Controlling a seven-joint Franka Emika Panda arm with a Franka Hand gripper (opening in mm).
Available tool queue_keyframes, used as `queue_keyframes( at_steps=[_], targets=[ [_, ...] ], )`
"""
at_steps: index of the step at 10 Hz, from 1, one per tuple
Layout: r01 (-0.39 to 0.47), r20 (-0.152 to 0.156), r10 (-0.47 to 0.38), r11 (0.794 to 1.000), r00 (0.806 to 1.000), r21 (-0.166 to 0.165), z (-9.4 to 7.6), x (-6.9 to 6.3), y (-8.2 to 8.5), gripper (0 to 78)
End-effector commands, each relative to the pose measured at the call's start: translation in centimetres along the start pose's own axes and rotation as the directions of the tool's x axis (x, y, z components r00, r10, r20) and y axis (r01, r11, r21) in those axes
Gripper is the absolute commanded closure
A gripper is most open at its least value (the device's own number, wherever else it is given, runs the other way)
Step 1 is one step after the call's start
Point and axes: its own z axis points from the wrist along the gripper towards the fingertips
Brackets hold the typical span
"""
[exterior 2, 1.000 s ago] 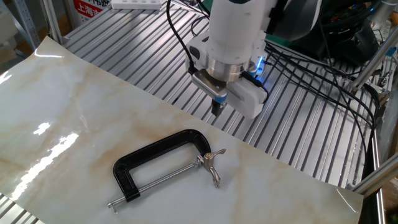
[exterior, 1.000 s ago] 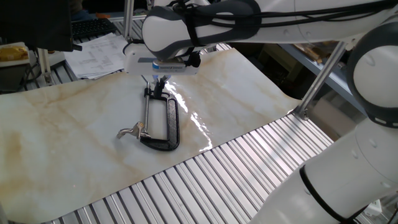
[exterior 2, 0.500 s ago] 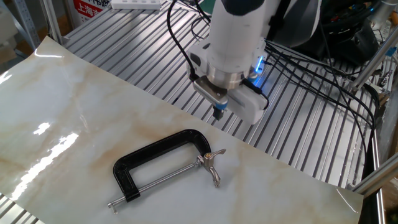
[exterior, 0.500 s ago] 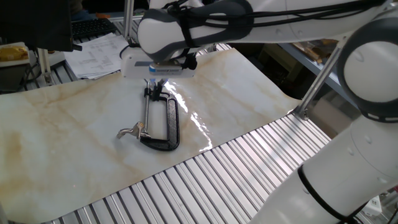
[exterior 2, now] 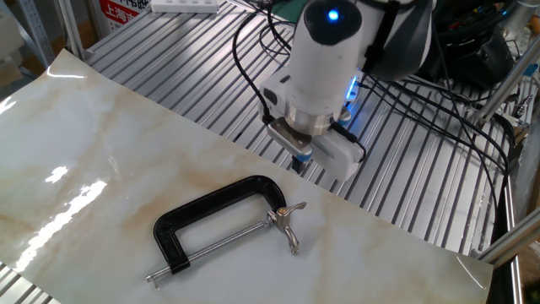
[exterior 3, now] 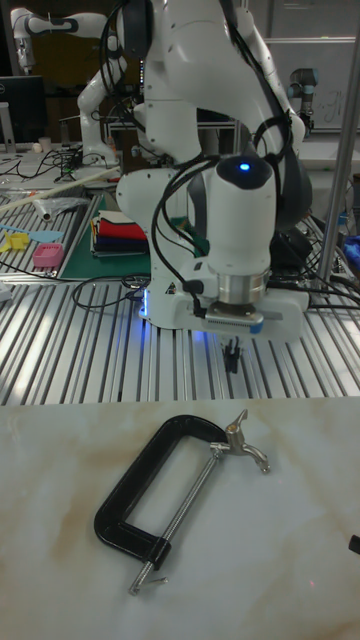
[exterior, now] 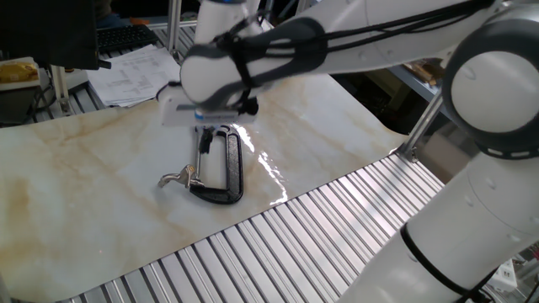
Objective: Turn off the water tap
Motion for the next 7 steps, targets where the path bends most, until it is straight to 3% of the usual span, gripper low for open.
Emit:
queue_keyframes(
  at_steps=[1, 4, 7],
  targets=[
    [0.000, 0.027, 0.000, 1.000, 1.000, -0.005, 2.4, 0.6, 0.6, 77.6],
    [0.001, 0.034, 0.000, 1.000, 0.999, -0.007, 3.8, 0.5, 0.9, 77.6],
    [0.000, 0.062, 0.001, 1.000, 0.998, -0.012, 6.3, 0.5, 1.0, 77.6]
  ],
)
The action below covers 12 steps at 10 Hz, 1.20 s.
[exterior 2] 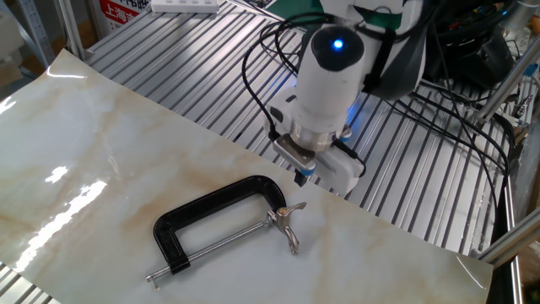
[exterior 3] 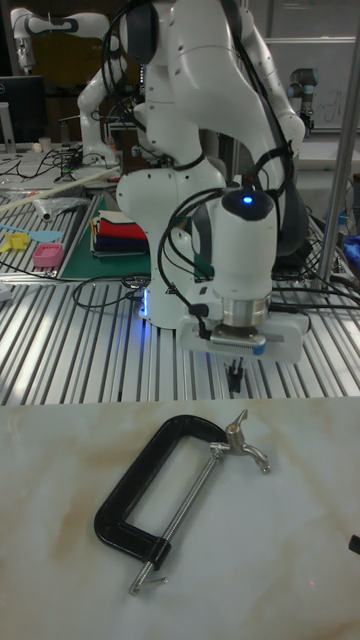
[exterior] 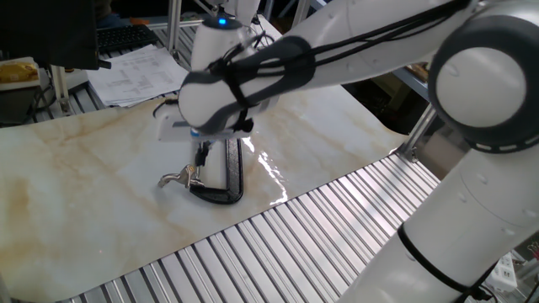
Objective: Turn off the water tap
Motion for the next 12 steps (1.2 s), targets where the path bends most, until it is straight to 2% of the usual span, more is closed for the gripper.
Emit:
queue_keyframes(
  at_steps=[1, 7, 12],
  targets=[
    [0.000, 0.022, 0.000, 1.000, 1.000, -0.005, 1.7, 0.0, 0.2, 77.6],
    [0.001, 0.044, 0.000, 1.000, 0.999, -0.011, 4.1, 0.0, 0.1, 77.6],
    [-0.010, 0.044, 0.011, 1.000, 0.999, -0.018, 4.4, -0.1, 0.1, 77.6]
  ],
)
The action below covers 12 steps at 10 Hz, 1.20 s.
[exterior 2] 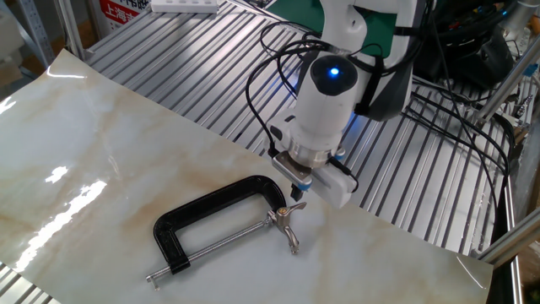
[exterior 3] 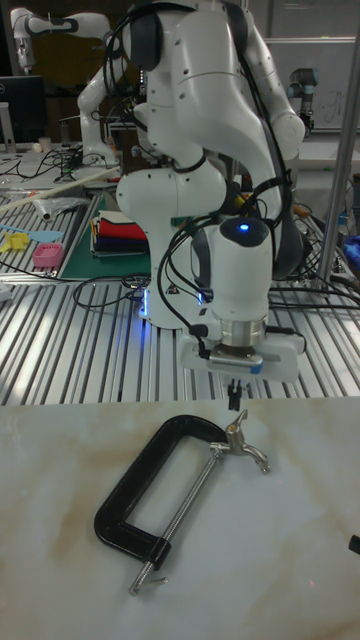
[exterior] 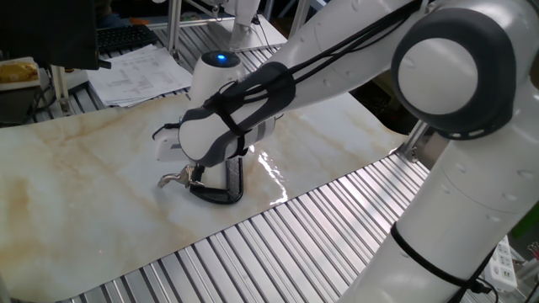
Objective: Turn off the water tap
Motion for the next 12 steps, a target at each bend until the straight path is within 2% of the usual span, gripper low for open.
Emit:
queue_keyframes(
  at_steps=[1, 9, 10, 12],
  targets=[
    [-0.006, 0.009, 0.006, 1.000, 1.000, -0.008, 0.49, -0.31, 0.09, 77.6],
    [-0.037, 0.020, 0.038, 0.999, 0.999, -0.033, 1.06, -1.07, 0.47, 77.6],
    [-0.007, 0.020, 0.007, 1.000, 1.000, -0.012, 1.10, -0.95, 0.42, 77.6],
    [0.006, 0.010, -0.006, 1.000, 1.000, -0.012, 1.03, -0.60, 0.21, 77.6]
  ],
)
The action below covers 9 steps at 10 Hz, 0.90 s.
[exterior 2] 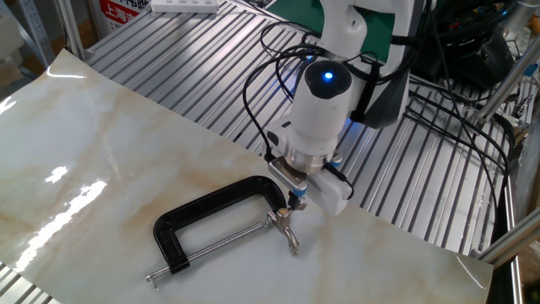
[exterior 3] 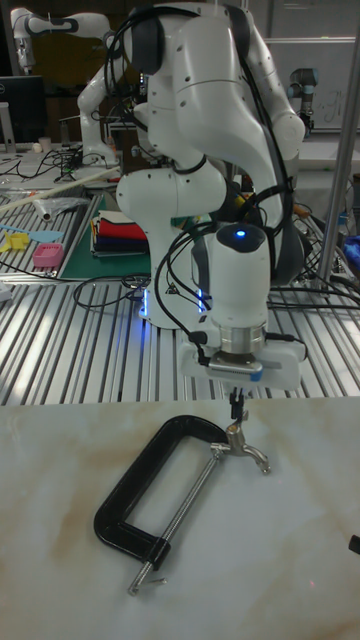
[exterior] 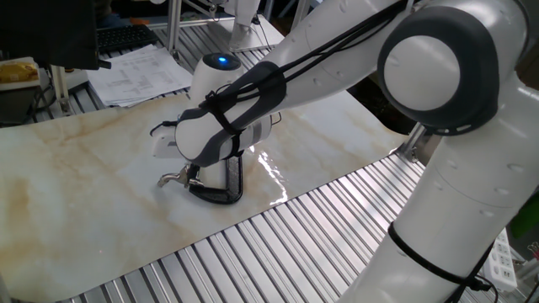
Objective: Turn off the water tap
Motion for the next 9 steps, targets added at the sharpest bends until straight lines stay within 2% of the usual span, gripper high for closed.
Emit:
queue_keyframes(
  at_steps=[1, 6, 9],
  targets=[
    [0.051, -0.020, -0.050, 0.998, 0.999, 0.021, 0.2, 0.9, -0.6, 77.6],
    [0.047, -0.014, -0.046, 0.999, 0.999, 0.022, 0.4, 1.4, -0.9, 77.6],
    [0.037, -0.007, -0.037, 0.999, 0.999, 0.015, 1.4, 1.5, -1.1, 77.6]
  ],
)
